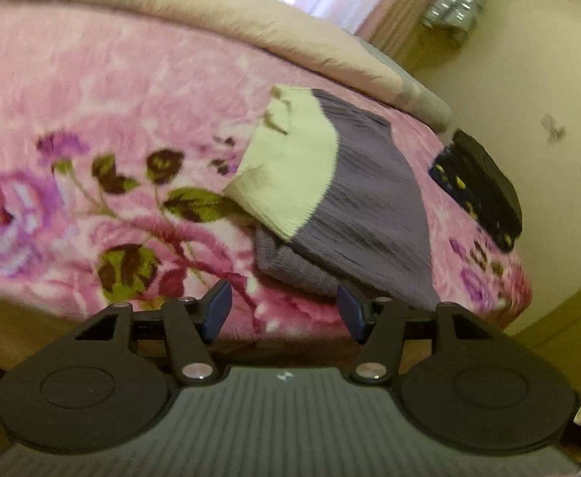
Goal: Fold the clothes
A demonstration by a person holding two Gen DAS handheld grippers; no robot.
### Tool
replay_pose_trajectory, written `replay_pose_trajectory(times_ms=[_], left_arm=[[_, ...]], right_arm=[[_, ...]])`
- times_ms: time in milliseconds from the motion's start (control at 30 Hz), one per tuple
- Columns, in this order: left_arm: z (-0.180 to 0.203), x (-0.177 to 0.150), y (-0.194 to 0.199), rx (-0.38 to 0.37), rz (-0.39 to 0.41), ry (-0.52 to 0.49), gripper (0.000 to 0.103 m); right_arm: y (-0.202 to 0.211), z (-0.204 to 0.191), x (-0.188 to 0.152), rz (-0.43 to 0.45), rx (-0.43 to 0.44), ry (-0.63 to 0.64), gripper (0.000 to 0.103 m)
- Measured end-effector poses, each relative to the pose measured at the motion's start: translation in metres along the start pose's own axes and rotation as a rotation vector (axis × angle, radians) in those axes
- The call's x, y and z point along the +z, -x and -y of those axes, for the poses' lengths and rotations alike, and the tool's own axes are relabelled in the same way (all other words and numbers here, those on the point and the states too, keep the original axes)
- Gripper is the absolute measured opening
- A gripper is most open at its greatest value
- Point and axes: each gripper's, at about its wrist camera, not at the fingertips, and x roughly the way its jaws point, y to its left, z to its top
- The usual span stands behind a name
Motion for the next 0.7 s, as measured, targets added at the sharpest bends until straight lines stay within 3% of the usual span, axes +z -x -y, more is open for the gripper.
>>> replay_pose_trajectory(times_ms=[167,267,400,700], left_arm=[[-0.024,0.015,-0.043,-0.090,-0.049,0.132,0.056],[-0.036,0.026,-0.070,-0.126,-0.055,0.196,0.056],[-0.048,0.039,-0.099,-0.150,-0.053,0.241,0.057],[-0.063,0.058,-0.135,-0.296,-0.093,0.333,0.059]], right_arm=[[-0.028,0.057,0.015,-0.044,0.185,-0.274,0.047],[-0.047,0.077,0.027,-0.046,0.253,-0.389,0.047],[-0.072,0.091,0.045,-0.050,0.304,-0.439,0.048],[-0.103,0.100,0.079,-0.095,0.357,-0.460,0.048]])
